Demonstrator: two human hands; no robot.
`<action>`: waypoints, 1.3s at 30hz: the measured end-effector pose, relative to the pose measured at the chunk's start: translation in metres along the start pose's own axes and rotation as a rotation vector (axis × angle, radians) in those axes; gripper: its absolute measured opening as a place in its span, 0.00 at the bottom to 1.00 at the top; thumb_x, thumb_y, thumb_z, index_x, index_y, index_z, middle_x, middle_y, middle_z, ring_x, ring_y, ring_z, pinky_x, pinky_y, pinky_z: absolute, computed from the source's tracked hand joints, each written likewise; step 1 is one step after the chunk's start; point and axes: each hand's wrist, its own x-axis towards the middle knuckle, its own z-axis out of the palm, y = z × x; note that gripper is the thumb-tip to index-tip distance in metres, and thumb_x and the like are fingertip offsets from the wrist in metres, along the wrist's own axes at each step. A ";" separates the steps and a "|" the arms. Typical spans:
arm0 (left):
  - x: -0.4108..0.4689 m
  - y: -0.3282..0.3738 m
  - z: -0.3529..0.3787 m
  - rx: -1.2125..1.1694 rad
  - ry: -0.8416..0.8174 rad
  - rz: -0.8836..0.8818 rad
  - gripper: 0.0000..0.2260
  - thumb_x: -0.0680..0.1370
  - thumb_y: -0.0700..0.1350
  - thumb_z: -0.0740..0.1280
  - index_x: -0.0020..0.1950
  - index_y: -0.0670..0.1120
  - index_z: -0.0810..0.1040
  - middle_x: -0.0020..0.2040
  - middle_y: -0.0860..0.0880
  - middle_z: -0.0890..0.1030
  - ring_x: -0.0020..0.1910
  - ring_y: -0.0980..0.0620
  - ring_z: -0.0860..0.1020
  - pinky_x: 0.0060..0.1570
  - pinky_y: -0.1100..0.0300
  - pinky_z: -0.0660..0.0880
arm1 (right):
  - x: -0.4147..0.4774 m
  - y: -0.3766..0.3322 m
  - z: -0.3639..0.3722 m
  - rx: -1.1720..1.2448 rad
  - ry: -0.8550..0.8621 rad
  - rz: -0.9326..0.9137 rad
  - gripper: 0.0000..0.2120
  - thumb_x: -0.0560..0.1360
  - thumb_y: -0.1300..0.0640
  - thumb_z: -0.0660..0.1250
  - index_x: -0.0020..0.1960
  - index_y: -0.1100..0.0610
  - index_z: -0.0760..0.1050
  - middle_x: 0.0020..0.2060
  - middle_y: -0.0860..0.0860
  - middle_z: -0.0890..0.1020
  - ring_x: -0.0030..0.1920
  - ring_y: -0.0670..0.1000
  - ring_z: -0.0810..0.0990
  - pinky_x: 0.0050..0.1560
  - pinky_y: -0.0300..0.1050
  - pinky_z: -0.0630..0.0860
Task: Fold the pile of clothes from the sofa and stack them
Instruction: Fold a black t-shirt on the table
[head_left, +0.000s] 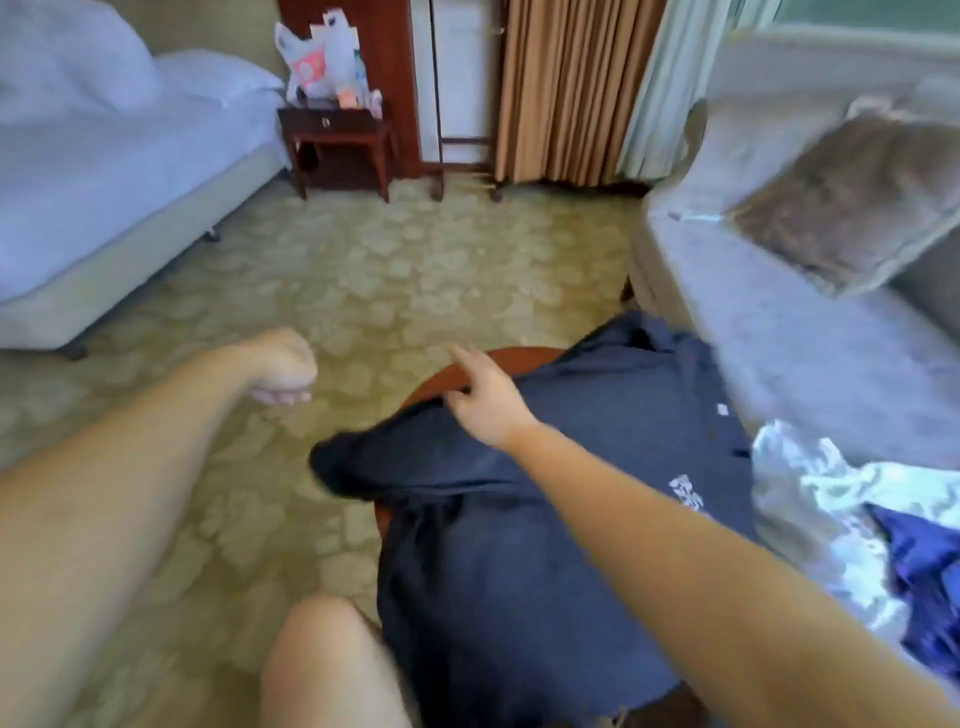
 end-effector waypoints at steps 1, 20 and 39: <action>0.018 0.004 0.016 -0.021 0.064 0.060 0.08 0.79 0.36 0.60 0.53 0.37 0.78 0.49 0.38 0.82 0.42 0.42 0.79 0.35 0.61 0.73 | -0.015 0.031 0.014 -0.128 0.133 0.100 0.28 0.78 0.55 0.63 0.76 0.56 0.62 0.76 0.56 0.61 0.75 0.56 0.60 0.72 0.53 0.61; 0.060 0.085 0.213 0.521 -0.173 0.087 0.39 0.78 0.69 0.48 0.78 0.50 0.34 0.79 0.38 0.43 0.77 0.34 0.49 0.71 0.42 0.60 | -0.020 0.185 0.004 -0.493 -0.240 0.174 0.33 0.79 0.36 0.54 0.79 0.47 0.50 0.79 0.49 0.43 0.78 0.50 0.38 0.75 0.58 0.38; 0.072 0.074 0.248 0.367 0.051 0.192 0.33 0.79 0.68 0.42 0.79 0.53 0.39 0.79 0.47 0.36 0.77 0.43 0.36 0.73 0.38 0.41 | -0.091 0.215 -0.001 -0.546 -0.001 0.522 0.35 0.78 0.32 0.41 0.79 0.48 0.44 0.79 0.51 0.40 0.78 0.53 0.36 0.76 0.61 0.40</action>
